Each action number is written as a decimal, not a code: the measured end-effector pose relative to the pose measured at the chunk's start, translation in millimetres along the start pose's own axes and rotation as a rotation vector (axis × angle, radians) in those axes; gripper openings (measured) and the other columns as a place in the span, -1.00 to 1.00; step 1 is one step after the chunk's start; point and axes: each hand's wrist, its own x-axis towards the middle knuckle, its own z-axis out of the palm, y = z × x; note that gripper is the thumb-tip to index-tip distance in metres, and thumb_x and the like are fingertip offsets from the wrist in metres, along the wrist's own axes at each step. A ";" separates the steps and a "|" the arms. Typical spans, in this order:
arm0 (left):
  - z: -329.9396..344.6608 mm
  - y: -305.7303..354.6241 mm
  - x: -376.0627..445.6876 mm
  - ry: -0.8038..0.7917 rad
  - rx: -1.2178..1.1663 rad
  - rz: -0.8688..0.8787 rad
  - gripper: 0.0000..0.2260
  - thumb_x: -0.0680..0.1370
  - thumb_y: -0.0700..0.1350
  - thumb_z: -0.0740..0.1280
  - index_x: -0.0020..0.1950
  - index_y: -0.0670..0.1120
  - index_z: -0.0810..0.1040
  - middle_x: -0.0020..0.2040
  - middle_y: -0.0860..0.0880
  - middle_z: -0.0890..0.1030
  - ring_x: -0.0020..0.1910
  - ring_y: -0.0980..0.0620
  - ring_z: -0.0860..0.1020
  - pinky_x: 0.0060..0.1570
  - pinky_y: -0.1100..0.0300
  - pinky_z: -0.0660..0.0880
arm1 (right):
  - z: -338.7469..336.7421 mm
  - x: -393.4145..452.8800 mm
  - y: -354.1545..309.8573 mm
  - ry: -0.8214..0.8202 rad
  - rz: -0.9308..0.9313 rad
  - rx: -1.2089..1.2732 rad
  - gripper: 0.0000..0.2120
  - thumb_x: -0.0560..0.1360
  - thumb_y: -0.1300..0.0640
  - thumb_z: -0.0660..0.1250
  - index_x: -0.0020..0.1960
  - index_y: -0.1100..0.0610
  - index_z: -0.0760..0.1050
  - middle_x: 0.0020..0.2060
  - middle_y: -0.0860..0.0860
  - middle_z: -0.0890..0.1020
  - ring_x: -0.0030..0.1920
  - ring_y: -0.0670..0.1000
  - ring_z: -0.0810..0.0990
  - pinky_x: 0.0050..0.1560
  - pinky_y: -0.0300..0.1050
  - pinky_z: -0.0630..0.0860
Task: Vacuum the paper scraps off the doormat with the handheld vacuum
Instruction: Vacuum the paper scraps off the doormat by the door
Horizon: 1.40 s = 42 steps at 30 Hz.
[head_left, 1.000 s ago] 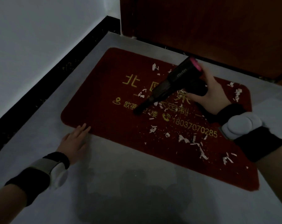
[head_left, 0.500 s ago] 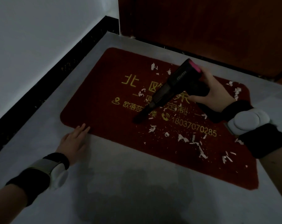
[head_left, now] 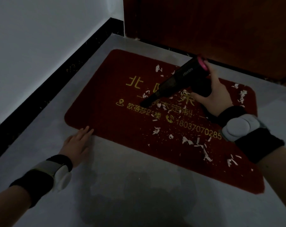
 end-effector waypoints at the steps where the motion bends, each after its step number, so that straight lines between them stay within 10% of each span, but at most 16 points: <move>1: -0.2 -0.5 0.5 -0.001 -0.002 -0.001 -0.43 0.62 -0.09 0.13 0.55 -0.01 -0.11 0.56 -0.02 -0.08 0.54 -0.03 -0.02 0.47 0.01 0.03 | -1.8 1.5 0.2 -0.001 -0.006 0.006 -0.12 0.44 0.19 0.43 0.52 -0.17 -0.07 0.14 0.02 0.54 0.05 -0.01 0.56 0.06 -0.08 0.51; 8: 0.2 -0.5 1.4 0.001 0.003 0.010 -0.44 0.62 -0.09 0.13 0.55 -0.03 -0.08 0.56 -0.04 -0.06 0.54 -0.04 -0.01 0.47 -0.01 0.05 | -11.0 3.0 5.7 -0.315 -0.020 0.087 -0.16 0.41 0.27 0.46 0.50 -0.06 0.05 0.24 -0.06 0.45 0.16 -0.14 0.45 -0.06 -0.60 0.35; 15: -2.0 -0.1 1.4 -0.022 0.007 -0.003 -0.44 0.63 -0.08 0.11 0.55 0.00 -0.11 0.56 -0.01 -0.10 0.54 -0.02 -0.04 0.48 -0.01 0.03 | -11.6 3.9 -2.0 -0.404 -0.069 0.096 -0.17 0.39 0.25 0.48 0.39 -0.25 0.09 0.15 -0.29 0.43 0.08 -0.47 0.42 0.01 -0.62 0.34; 24: -3.4 3.0 -3.0 -0.018 0.018 0.005 -0.43 0.62 -0.08 0.11 0.54 -0.03 -0.12 0.56 -0.04 -0.10 0.54 -0.03 -0.03 0.47 0.00 0.06 | -21.1 6.1 3.9 -0.181 -0.142 0.021 -0.11 0.38 0.24 0.48 0.50 -0.17 0.05 0.26 0.00 0.49 0.16 -0.05 0.53 0.12 -0.19 0.50; 29: -3.1 2.0 -2.0 -0.035 0.012 0.003 -0.43 0.63 -0.07 0.11 0.55 -0.02 -0.13 0.56 -0.03 -0.12 0.54 -0.04 -0.05 0.48 0.00 0.03 | -27.0 6.5 6.4 -0.261 -0.134 0.055 -0.13 0.35 0.31 0.49 0.46 -0.16 0.13 0.26 -0.19 0.42 0.18 -0.40 0.41 0.07 -0.56 0.37; 42: -5.6 4.9 -2.4 -0.057 -0.010 -0.004 -0.43 0.62 -0.08 0.13 0.54 -0.03 -0.11 0.56 -0.04 -0.11 0.54 -0.04 -0.04 0.47 0.01 0.07 | -29.5 5.5 13.3 -0.312 -0.080 0.071 -0.14 0.33 0.29 0.51 0.42 -0.20 0.16 0.19 -0.37 0.38 0.13 -0.44 0.41 0.04 -0.55 0.37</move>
